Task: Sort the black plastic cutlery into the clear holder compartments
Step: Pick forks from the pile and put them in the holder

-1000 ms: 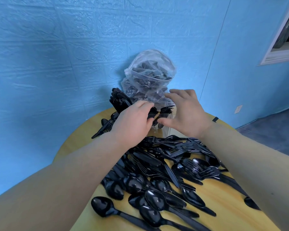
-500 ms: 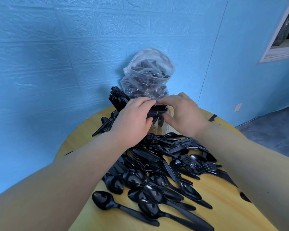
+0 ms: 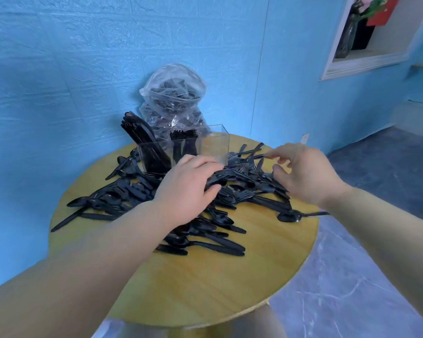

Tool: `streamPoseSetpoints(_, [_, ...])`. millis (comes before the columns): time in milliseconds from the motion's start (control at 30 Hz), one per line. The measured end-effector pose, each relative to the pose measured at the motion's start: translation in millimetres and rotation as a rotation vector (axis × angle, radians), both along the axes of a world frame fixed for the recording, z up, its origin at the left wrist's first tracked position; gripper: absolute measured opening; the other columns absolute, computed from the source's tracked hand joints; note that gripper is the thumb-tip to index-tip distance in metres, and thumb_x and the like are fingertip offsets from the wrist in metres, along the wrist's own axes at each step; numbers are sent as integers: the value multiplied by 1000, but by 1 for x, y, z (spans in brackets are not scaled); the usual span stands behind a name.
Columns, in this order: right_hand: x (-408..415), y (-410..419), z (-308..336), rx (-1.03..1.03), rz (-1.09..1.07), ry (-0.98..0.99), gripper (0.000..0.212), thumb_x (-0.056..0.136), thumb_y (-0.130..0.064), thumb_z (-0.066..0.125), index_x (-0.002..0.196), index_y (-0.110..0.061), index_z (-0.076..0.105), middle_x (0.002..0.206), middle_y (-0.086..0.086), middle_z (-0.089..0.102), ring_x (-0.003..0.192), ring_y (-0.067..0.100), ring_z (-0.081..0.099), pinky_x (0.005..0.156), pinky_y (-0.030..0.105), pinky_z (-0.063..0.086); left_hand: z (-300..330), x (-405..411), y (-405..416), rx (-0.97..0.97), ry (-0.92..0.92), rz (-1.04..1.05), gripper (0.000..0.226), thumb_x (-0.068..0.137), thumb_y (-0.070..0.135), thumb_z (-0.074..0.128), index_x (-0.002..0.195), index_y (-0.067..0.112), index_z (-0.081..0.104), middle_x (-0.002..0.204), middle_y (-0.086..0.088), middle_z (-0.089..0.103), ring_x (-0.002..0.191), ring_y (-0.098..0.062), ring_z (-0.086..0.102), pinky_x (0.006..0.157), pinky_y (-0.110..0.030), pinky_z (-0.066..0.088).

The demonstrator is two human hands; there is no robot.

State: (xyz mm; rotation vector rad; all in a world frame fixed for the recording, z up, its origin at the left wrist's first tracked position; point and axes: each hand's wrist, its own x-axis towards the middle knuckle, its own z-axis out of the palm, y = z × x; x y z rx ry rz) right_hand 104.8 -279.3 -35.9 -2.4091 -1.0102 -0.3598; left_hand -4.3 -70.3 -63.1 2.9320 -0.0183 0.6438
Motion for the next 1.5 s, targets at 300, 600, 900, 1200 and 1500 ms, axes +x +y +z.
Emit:
streamPoseSetpoints(300, [1, -70, -55, -471, -180, 150, 35, 92, -14, 43, 119, -25, 61, 117, -4, 59, 118, 21, 34, 89, 33, 44, -28, 11, -64, 58, 163, -74, 43, 97, 38, 45, 139, 31, 44, 141, 14, 44, 128, -14, 32, 105, -29, 32])
streamPoseSetpoints(600, [-7, -48, -69, -373, -2, 59, 22, 95, -24, 46, 100, -27, 67, 88, -3, 58, 97, 21, 37, 81, 35, 44, -35, 12, -52, 126, 226, 64, 44, 97, 40, 40, 140, 31, 42, 145, 11, 40, 134, -17, 29, 108, -36, 32])
streamPoseSetpoints(900, [-13, -13, -75, -202, 116, 98, 34, 88, -3, 46, 106, -20, 70, 100, -2, 67, 104, 18, 41, 83, 31, 42, -16, 11, -20, 157, 224, 192, 39, 97, 37, 42, 135, 30, 50, 137, 12, 51, 125, -19, 39, 101, -35, 39])
streamPoseSetpoints(1200, [14, 15, -54, -259, 37, 14, 36, 97, -14, 43, 128, -24, 57, 122, -2, 55, 112, 22, 40, 86, 31, 40, -15, 28, -17, 132, 258, 145, 36, 99, 31, 42, 134, 32, 50, 136, 11, 52, 125, -18, 39, 101, -36, 40])
streamPoseSetpoints(1500, [20, 31, -58, -403, 61, 88, 35, 95, -16, 43, 124, -24, 59, 114, 0, 59, 110, 23, 40, 87, 31, 41, -20, 46, -5, 56, 441, 54, 45, 98, 17, 33, 138, 33, 46, 136, 10, 53, 128, -18, 35, 103, -40, 39])
